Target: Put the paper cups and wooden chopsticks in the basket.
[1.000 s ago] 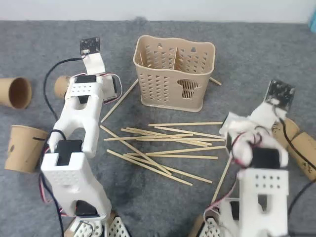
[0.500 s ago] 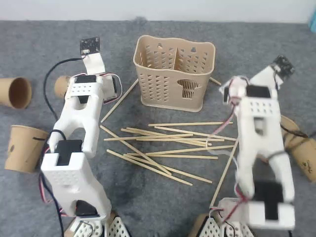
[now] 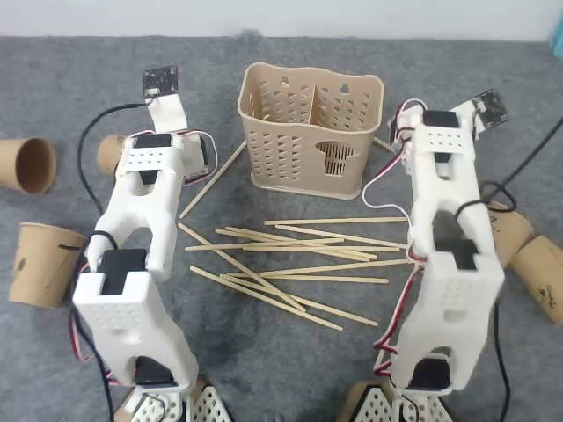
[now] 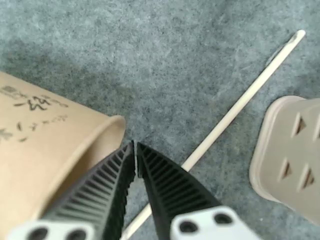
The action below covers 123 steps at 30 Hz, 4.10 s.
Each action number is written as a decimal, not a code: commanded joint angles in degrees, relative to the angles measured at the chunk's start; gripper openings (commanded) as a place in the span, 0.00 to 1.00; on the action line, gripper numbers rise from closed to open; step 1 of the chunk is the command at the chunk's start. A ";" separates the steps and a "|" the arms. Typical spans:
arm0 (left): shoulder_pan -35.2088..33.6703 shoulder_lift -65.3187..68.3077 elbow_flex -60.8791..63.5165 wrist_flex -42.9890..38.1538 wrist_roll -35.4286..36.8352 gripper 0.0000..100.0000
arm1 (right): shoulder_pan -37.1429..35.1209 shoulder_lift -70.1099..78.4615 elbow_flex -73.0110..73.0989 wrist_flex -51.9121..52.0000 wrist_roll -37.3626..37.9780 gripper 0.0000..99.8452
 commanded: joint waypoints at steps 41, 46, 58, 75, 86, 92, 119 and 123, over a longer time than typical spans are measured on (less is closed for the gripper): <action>-0.18 -0.97 -1.19 -0.88 -2.73 0.02 | 0.75 43.03 -72.09 16.31 71.12 0.24; -0.18 -0.97 -1.19 -0.88 -2.73 0.02 | -1.54 43.12 -78.15 25.10 68.66 0.24; -0.18 -0.97 -1.19 -0.88 -2.73 0.02 | -2.95 44.18 -76.31 28.26 53.27 0.24; -0.18 -0.97 -1.19 -0.88 -2.73 0.02 | -3.38 44.26 -76.57 32.40 18.73 0.24; -0.26 -0.97 -1.10 -0.88 -2.73 0.02 | -4.26 45.23 -73.76 28.00 12.75 0.18; -0.26 -0.97 -1.10 -0.79 -2.73 0.02 | -3.56 46.46 -72.00 23.78 12.75 0.10; -0.35 -1.05 -1.10 0.35 -2.90 0.02 | -0.22 46.99 -71.47 24.04 10.90 0.14; -0.35 -1.05 -1.10 0.35 -2.90 0.02 | 0.22 47.08 -71.47 22.64 10.64 0.14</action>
